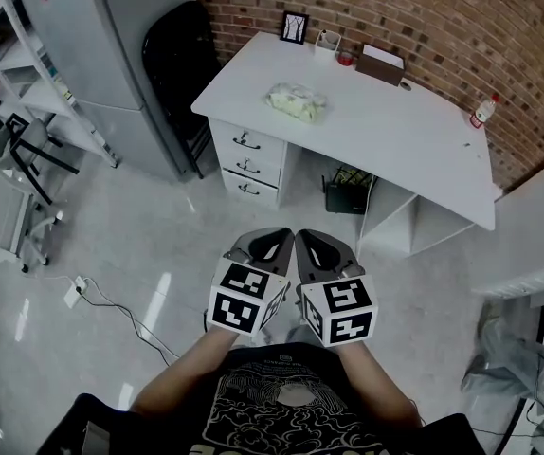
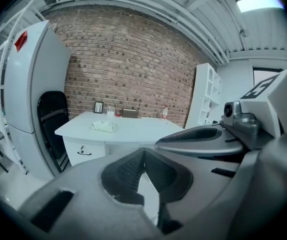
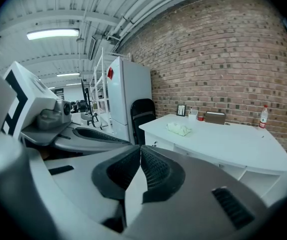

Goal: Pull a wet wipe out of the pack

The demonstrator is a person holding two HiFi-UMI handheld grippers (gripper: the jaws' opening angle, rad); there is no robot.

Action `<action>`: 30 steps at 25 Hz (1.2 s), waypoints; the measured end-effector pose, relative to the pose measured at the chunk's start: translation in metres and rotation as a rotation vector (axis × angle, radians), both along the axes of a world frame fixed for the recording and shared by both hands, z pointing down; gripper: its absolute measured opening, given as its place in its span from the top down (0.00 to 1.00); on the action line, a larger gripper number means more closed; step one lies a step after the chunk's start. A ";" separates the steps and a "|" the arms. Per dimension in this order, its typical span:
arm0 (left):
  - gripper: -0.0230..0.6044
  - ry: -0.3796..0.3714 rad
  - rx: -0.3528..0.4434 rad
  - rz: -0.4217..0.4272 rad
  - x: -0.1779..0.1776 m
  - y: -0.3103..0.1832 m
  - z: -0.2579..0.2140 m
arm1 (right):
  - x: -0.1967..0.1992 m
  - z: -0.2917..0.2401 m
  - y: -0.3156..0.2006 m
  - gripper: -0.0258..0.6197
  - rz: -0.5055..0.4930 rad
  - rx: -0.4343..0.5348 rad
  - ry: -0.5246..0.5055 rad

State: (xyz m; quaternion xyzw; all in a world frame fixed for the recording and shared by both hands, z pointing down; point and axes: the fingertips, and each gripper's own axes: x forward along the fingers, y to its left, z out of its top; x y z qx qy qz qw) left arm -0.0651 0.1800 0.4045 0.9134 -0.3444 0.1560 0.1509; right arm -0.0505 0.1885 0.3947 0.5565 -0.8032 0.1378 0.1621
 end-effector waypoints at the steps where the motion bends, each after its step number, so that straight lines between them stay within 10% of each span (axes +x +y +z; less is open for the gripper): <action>1: 0.94 -0.002 0.005 0.002 0.001 -0.003 0.001 | 0.001 0.001 -0.003 0.93 -0.001 0.003 -0.002; 30: 0.87 -0.017 0.033 0.017 0.149 -0.147 -0.001 | 0.151 0.023 -0.152 0.93 -0.072 -0.036 -0.058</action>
